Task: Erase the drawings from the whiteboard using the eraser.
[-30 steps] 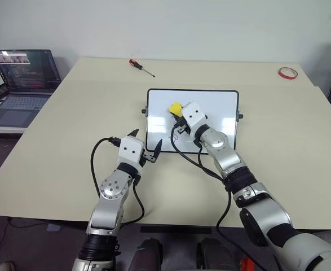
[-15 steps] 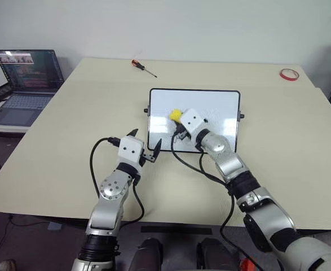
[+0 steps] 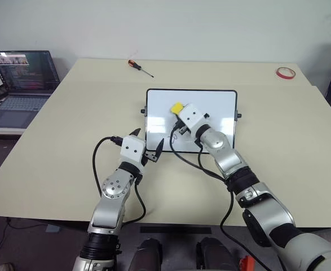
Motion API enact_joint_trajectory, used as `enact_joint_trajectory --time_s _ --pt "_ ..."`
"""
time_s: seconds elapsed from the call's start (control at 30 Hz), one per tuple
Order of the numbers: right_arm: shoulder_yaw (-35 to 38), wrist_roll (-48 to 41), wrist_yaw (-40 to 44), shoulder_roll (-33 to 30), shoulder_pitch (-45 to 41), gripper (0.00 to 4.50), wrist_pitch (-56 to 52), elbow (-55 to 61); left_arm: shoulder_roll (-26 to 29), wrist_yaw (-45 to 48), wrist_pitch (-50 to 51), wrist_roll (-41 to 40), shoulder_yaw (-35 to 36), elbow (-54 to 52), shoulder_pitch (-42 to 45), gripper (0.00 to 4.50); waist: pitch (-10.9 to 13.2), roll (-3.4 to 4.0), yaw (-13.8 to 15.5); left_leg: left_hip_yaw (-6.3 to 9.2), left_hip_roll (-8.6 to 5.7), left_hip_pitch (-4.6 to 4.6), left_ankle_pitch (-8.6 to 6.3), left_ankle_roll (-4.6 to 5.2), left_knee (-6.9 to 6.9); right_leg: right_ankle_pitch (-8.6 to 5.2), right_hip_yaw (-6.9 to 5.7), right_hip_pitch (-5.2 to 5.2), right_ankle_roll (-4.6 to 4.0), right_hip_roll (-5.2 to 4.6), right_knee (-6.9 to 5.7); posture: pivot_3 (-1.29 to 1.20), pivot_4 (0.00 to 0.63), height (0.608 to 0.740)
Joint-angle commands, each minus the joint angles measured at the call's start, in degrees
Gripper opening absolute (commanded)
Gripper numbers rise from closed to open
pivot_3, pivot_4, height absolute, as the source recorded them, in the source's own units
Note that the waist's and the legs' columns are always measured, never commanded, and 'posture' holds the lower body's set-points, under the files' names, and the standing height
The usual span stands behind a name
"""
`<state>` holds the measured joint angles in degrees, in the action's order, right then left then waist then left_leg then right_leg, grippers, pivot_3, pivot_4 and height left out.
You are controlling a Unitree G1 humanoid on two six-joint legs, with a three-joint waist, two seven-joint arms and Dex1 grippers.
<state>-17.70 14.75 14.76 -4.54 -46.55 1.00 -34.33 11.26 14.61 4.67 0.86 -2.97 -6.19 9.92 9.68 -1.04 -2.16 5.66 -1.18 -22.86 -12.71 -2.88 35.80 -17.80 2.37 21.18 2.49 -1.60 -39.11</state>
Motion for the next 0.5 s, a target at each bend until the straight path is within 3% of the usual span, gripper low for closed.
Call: enact_joint_trajectory --time_s 0.03,0.5 --pt "-2.77 1.70 2.38 0.48 -0.03 1.22 1.86 0.66 0.00 -0.40 -0.85 -0.13 0.40 -1.49 0.33 4.50 0.01 0.01 -0.04 0.00 0.00 0.00 0.00 0.00 0.00 0.00 0.00 0.01 0.00 0.00 0.00 0.00 0.150 0.740" --pt "5.42 0.66 -10.81 0.90 -9.35 1.22 2.47 -12.80 0.06 -0.72 -0.43 -0.07 0.35 -2.37 -0.49 4.50 0.02 0.02 0.54 0.07 -0.04 -0.04 0.00 0.00 0.00 0.01 -0.06 0.00 -0.02 -0.03 0.04 0.00 0.150 0.740"
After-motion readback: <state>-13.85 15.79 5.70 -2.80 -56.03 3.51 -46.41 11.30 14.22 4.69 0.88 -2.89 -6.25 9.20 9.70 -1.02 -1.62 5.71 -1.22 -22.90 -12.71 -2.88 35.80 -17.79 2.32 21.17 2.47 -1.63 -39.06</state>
